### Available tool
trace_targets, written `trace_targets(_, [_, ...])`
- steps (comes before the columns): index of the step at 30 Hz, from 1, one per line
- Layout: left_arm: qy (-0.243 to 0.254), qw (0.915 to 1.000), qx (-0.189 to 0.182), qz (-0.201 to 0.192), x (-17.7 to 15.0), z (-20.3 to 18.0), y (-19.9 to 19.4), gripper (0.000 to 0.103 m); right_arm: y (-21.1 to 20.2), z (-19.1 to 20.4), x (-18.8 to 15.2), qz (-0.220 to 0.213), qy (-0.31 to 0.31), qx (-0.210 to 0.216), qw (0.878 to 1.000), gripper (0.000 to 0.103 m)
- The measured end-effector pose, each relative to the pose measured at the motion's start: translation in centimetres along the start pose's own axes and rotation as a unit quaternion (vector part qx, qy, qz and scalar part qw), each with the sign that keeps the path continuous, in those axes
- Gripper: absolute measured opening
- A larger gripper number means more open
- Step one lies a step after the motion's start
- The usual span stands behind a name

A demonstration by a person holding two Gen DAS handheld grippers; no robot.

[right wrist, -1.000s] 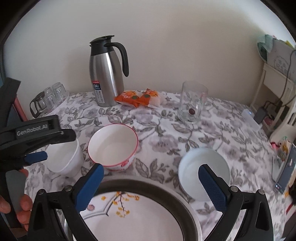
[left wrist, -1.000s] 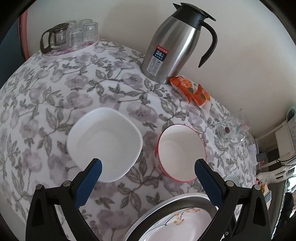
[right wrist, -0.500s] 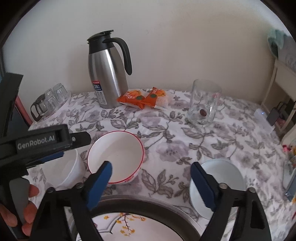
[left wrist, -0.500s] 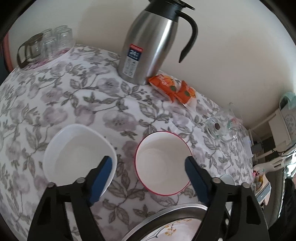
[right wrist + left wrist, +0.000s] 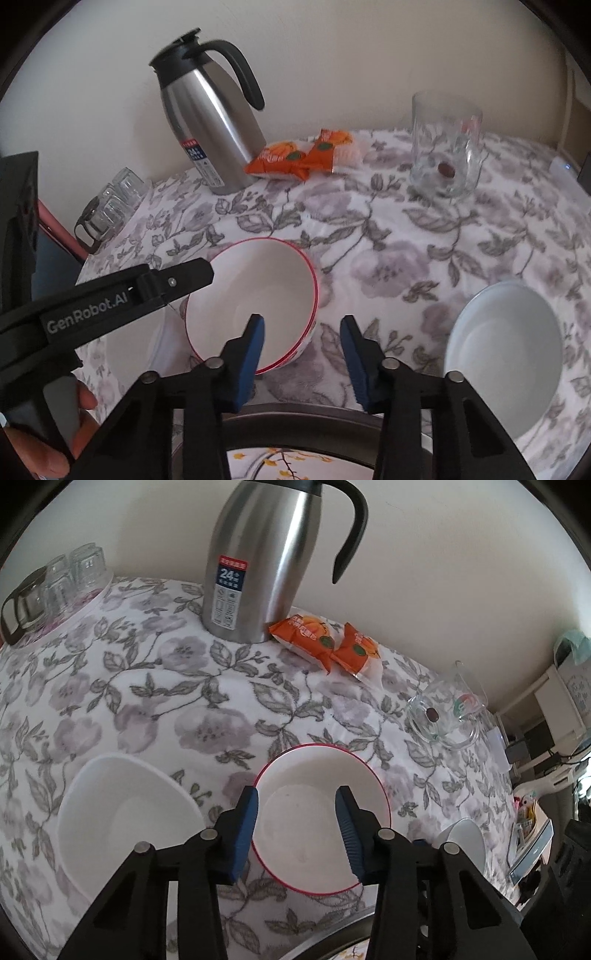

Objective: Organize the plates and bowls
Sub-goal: 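Close both grippers on the rim of the red-rimmed bowl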

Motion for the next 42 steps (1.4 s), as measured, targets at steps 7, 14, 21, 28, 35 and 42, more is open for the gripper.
trace_targets(7, [0.009,0.9999,0.004,0.003,0.3,0.2,1.1,0.040,1.3,-0.1,-0.4,0.016,0.012,0.008,1.000,0.031])
trace_targets(14, [0.011,0.9999,0.004,-0.001,0.5,0.3,1.2,0.038,1.9,-0.9,-0.8,0.023,0.021,0.003,1.000,0.028])
trace_targets(21, [0.013,0.9999,0.009,-0.002,0.4,0.4,1.4,0.038,1.8,-1.4,-1.0,0.024,0.023,0.003,0.999,0.028])
trace_targets(28, [0.022,0.9997,0.010,0.002,0.0,0.1,1.9,0.033,2.0,-2.4,-1.4,0.030,0.037,-0.003,0.999,0.028])
trace_targets(35, [0.024,0.9993,0.029,-0.004,-0.1,0.5,2.1,0.020,2.0,-2.2,-1.3,0.026,0.036,0.006,0.999,0.022])
trace_targets(42, [0.010,0.9993,0.035,-0.006,-0.1,1.1,2.4,0.018,2.0,-1.0,-1.0,0.020,0.028,0.025,0.999,0.015])
Point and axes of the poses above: each gripper's, at about its wrist camera, not at the fingertips, and y roughly the way its jaws point, z to its left, x to its top, the point moved 9 cm from there along y, roughly the way its jaws point, and after that the axes turned 15 degrees about -y, right-handed, at the moved point
